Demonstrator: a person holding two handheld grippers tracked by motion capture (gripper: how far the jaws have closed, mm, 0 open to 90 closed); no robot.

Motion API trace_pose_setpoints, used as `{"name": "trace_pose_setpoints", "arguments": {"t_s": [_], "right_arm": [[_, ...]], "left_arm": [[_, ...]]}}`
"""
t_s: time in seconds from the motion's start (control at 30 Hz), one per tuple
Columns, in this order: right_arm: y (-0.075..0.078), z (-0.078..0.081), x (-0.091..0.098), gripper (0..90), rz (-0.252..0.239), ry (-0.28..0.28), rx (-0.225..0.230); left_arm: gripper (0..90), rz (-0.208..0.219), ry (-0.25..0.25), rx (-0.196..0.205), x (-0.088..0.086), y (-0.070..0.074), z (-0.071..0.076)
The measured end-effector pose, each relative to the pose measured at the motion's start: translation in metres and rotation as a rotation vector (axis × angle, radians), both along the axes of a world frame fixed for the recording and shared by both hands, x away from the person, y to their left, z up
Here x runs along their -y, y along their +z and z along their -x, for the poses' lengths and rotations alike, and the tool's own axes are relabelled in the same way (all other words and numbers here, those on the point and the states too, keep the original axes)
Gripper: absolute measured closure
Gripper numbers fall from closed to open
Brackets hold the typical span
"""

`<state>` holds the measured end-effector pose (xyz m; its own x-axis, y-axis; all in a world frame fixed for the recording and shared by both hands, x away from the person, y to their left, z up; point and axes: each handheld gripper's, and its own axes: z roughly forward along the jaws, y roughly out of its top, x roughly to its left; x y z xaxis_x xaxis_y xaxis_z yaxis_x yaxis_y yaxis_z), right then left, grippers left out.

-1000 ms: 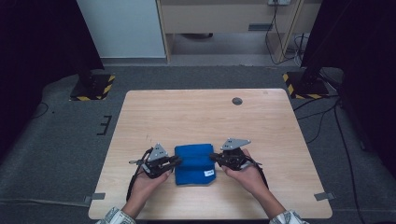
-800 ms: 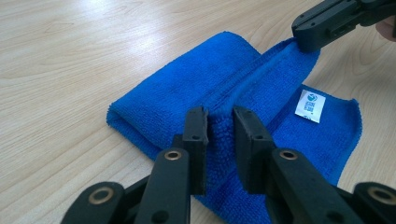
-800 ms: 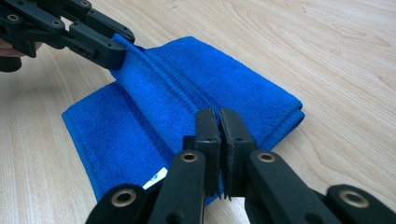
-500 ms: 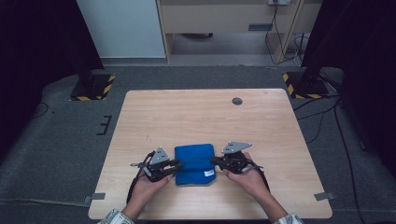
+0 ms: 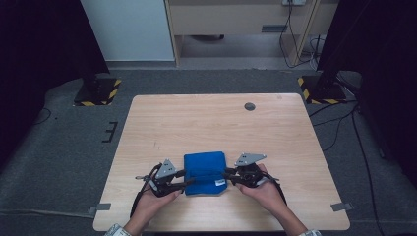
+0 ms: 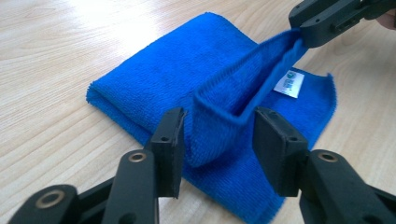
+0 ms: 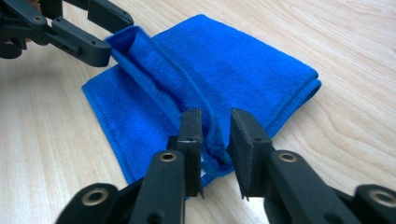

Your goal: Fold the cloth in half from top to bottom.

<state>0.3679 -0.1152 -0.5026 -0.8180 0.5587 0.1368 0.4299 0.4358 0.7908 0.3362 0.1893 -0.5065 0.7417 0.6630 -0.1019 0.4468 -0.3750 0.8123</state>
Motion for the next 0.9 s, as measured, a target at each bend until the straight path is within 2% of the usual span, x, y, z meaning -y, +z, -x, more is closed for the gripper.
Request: {"name": "trace_pose_setpoints", "arguments": {"t_s": [0.27,0.53,0.9], "right_arm": [[0.0031,0.0037,-0.0010,66.6,0.005,0.000,-0.004],[0.0024,0.0000,-0.0049,61.1,0.007,-0.006,-0.005],[0.0022,-0.0028,-0.0067,45.0,0.004,-0.038,0.005]], "left_arm": [[46.2,0.045,0.017,0.020,-0.0012,0.0049,0.0010],[42.0,0.061,0.053,0.040,-0.0044,0.0072,-0.0024],[31.2,0.059,0.095,0.056,-0.0069,0.0086,-0.0063]]}}
